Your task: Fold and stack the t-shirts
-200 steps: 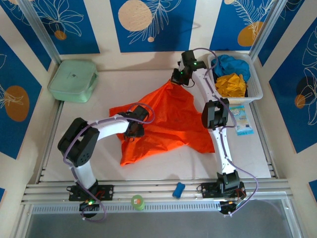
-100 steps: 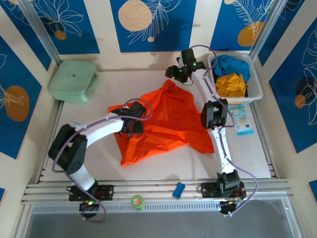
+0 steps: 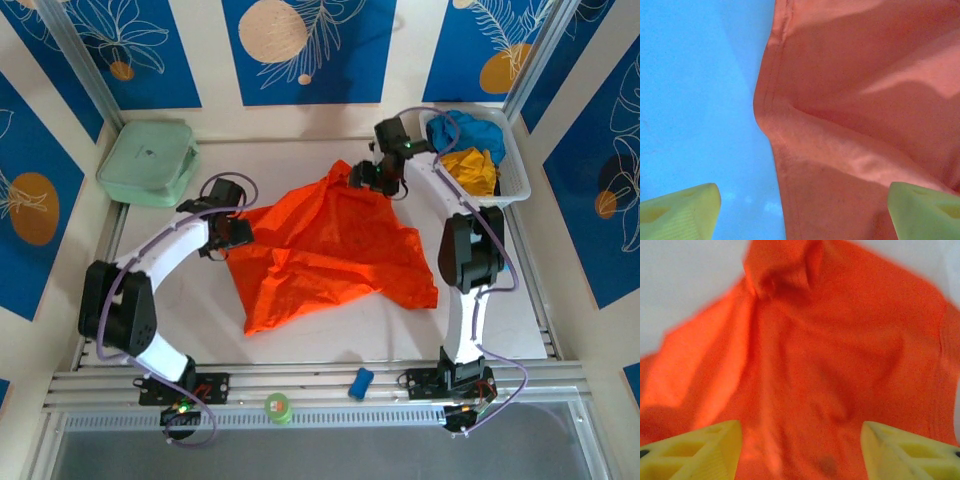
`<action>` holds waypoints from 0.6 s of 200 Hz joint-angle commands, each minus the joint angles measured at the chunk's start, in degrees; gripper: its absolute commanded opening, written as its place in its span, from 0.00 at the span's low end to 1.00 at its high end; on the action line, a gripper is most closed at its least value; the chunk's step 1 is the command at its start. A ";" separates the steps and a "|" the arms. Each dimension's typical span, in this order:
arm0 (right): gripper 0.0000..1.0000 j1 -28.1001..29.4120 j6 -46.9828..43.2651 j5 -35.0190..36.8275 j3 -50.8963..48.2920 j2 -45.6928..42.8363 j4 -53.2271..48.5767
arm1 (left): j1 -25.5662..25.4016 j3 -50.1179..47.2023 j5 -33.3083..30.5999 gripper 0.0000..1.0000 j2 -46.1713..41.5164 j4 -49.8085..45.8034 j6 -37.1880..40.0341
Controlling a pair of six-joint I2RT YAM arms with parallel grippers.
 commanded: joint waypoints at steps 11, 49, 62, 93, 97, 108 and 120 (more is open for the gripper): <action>0.60 2.04 0.89 2.88 -14.34 -6.25 4.91 | 2.83 4.70 3.33 0.85 6.72 3.61 0.52; 0.53 2.69 3.52 2.31 -23.77 -7.29 9.15 | 4.49 9.90 -0.21 0.84 13.17 5.44 0.39; 0.51 2.69 4.06 2.16 -24.91 -6.46 9.85 | 4.88 11.83 -2.59 0.84 15.09 5.41 0.80; 0.48 2.67 4.77 2.51 -25.57 -5.28 10.25 | 6.42 17.20 -3.54 0.83 20.44 4.77 2.31; 0.48 2.67 4.82 2.57 -25.56 -5.25 10.30 | 6.55 17.89 -3.48 0.83 21.44 4.56 2.46; 0.48 2.64 4.99 2.77 -25.52 -5.06 10.30 | 6.96 19.32 -2.91 0.82 23.48 4.44 2.77; 0.48 2.60 5.27 3.03 -25.53 -4.88 10.21 | 7.36 20.77 -2.05 0.82 25.80 4.41 3.02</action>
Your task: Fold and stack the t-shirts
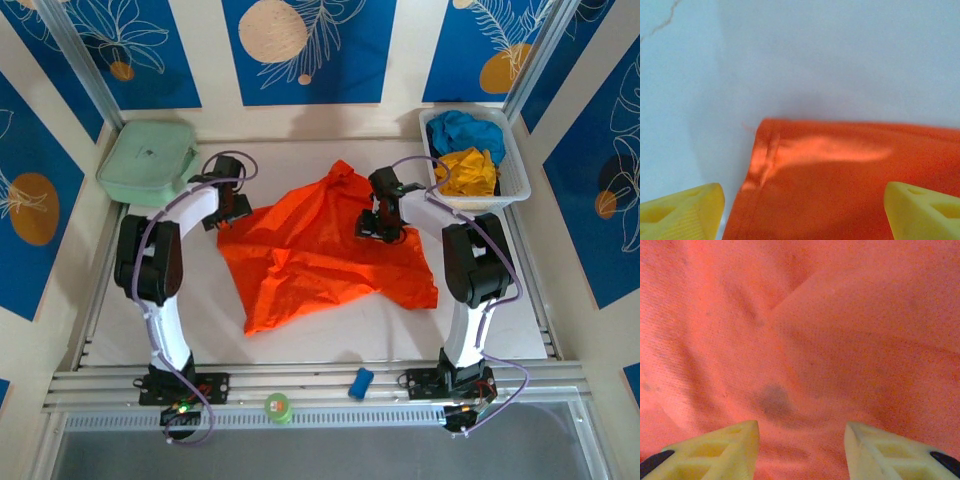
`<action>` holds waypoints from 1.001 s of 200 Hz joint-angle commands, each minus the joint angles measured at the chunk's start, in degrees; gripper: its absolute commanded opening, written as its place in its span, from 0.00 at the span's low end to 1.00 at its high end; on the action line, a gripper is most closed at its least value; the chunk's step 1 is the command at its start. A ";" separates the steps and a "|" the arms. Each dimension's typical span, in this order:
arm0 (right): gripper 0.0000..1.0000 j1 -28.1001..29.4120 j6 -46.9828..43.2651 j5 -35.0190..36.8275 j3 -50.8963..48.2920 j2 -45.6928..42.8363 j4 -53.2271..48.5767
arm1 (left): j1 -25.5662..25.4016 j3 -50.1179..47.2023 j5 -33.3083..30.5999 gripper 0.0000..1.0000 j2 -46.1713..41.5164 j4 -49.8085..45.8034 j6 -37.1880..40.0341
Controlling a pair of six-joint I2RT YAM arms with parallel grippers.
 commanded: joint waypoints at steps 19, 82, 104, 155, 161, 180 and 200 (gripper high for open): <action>0.48 -0.25 2.21 1.12 -0.50 1.45 0.51 | 1.65 4.83 0.80 0.78 6.97 -1.16 1.74; 0.25 -2.09 9.29 2.76 -7.59 0.47 0.51 | 2.90 12.95 1.96 0.06 13.13 -2.85 2.77; 0.16 -2.72 12.66 4.59 -11.21 -2.48 0.14 | 3.50 14.76 1.21 0.00 13.39 -3.31 3.10; 0.07 -4.56 21.16 3.47 -20.35 -10.25 -0.88 | 6.03 21.52 0.32 0.00 14.23 -6.68 5.12; 0.06 -4.56 22.07 3.22 -21.45 -11.39 -0.48 | 6.34 22.58 0.31 0.00 14.49 -7.14 5.44; 0.09 -4.50 22.13 1.28 -22.67 -14.09 0.62 | 6.88 25.74 0.47 0.00 15.53 -8.33 6.73; 0.18 -3.25 17.81 2.59 -18.34 -15.70 -1.63 | 6.89 29.29 2.47 0.00 16.75 -8.87 8.65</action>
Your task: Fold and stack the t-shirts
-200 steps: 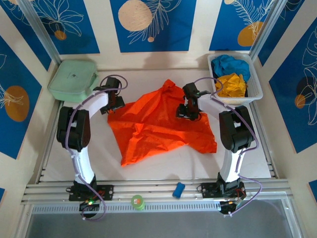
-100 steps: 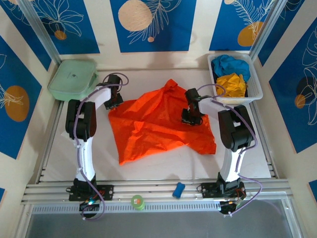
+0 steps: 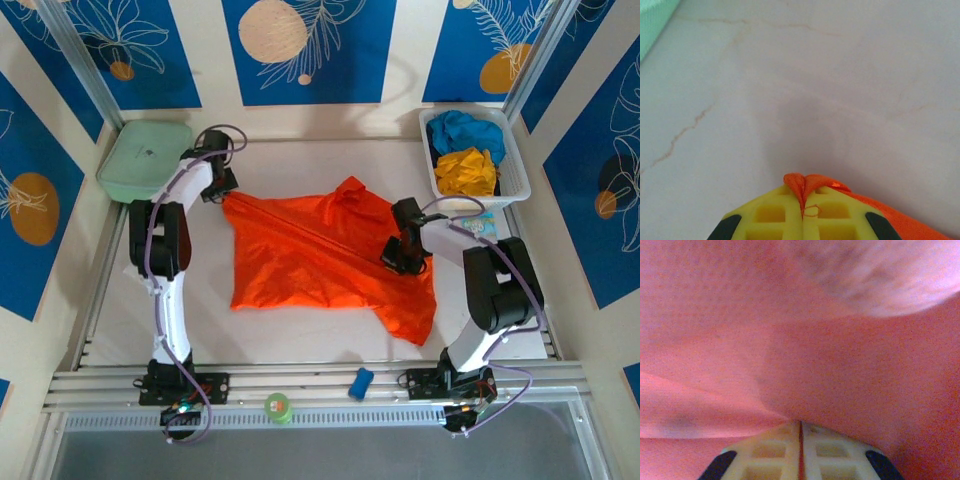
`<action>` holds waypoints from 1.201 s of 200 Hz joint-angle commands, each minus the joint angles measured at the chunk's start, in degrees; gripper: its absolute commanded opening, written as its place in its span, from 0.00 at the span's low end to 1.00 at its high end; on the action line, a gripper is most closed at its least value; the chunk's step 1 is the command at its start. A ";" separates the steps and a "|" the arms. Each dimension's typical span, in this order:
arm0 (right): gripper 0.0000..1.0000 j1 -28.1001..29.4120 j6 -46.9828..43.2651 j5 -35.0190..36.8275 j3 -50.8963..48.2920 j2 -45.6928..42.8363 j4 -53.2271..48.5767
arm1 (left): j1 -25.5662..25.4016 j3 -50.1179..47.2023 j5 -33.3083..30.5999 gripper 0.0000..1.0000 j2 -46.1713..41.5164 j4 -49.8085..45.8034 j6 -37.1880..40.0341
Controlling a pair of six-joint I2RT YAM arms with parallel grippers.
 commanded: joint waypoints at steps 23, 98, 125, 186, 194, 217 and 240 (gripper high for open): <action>0.40 2.55 -9.90 4.14 12.36 -2.82 -7.70 | 1.21 7.76 3.11 0.35 2.28 -4.25 4.22; 0.50 -0.99 -27.30 0.38 50.45 24.89 -13.56 | -1.37 -1.91 7.22 0.84 -12.87 -5.70 3.59; 0.47 -1.49 -27.79 0.24 63.97 35.84 -17.42 | -5.42 -8.24 7.59 0.83 -18.72 -6.61 4.22; 0.43 -2.07 -26.75 -1.69 75.17 45.11 -20.34 | -17.53 -22.66 6.39 0.80 -25.40 -5.38 1.00; 0.42 -2.07 -26.55 -2.16 75.64 45.42 -20.31 | -18.76 -25.20 6.72 0.80 -25.87 -4.25 -0.16; 0.41 -2.02 -25.94 -3.60 76.36 45.56 -20.08 | -21.55 -31.39 7.11 0.78 -26.60 -1.98 -3.13; 0.41 -1.94 -25.59 -4.45 76.91 45.56 -19.99 | -23.75 -35.87 6.85 0.78 -27.10 -1.31 -5.01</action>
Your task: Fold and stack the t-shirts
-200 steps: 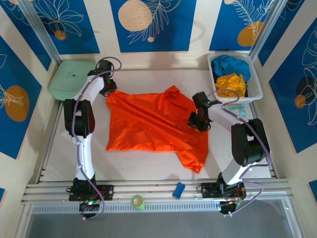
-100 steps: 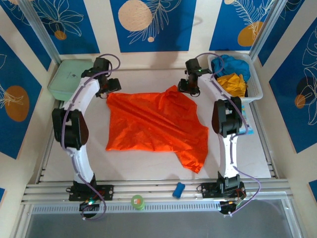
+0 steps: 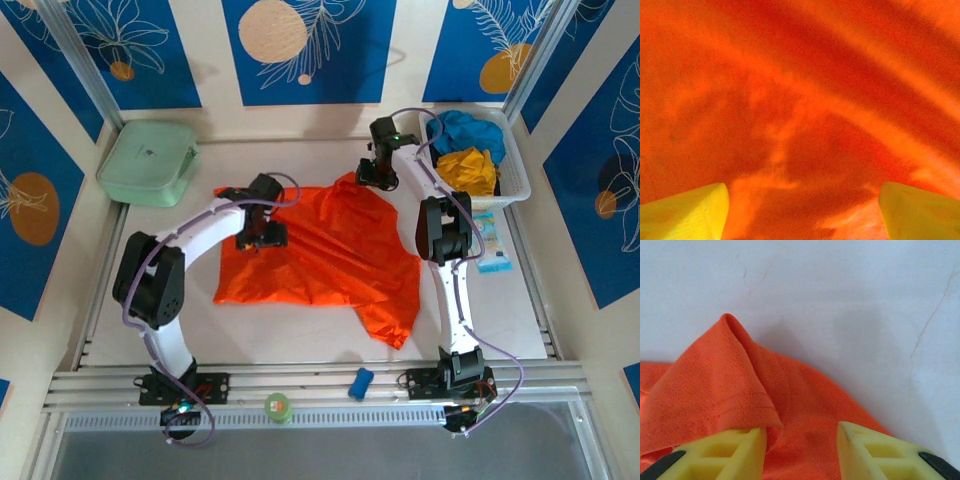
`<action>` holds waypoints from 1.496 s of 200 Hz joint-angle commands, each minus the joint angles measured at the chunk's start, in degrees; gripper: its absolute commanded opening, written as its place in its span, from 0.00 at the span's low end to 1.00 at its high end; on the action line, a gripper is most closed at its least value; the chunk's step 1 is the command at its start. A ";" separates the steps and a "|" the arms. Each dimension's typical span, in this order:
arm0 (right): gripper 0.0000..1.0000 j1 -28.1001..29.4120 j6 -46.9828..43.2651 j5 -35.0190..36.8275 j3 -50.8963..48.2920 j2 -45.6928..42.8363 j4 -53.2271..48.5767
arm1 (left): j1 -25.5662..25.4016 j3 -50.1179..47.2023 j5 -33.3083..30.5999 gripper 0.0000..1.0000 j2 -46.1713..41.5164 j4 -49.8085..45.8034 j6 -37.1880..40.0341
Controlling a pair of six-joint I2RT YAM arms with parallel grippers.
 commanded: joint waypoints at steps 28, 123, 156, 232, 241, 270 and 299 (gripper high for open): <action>0.40 -0.13 1.22 -3.58 2.74 1.96 -1.46 | -3.46 -7.07 0.91 0.78 -3.09 2.82 -5.13; 0.00 0.87 -3.51 5.81 14.94 5.78 -3.40 | -6.82 -12.80 1.11 0.63 -0.80 4.45 -8.90; 0.00 3.46 -16.80 23.12 18.07 5.10 3.95 | -6.99 -15.02 0.08 0.58 0.79 3.83 -8.96; 0.00 7.67 -50.07 43.81 27.98 19.67 37.69 | -6.97 -14.91 -1.93 0.55 3.71 2.00 -8.61; 0.00 7.93 -52.87 43.96 27.40 20.29 41.52 | -7.02 -14.48 -2.06 0.55 3.89 1.71 -8.45; 0.42 7.92 -53.27 45.78 27.22 21.17 43.30 | -7.08 -12.97 -2.48 0.56 3.70 1.03 -8.03; 0.47 5.93 -35.48 40.94 28.70 16.51 24.18 | -7.25 -10.00 -3.79 0.60 1.72 -1.58 -7.17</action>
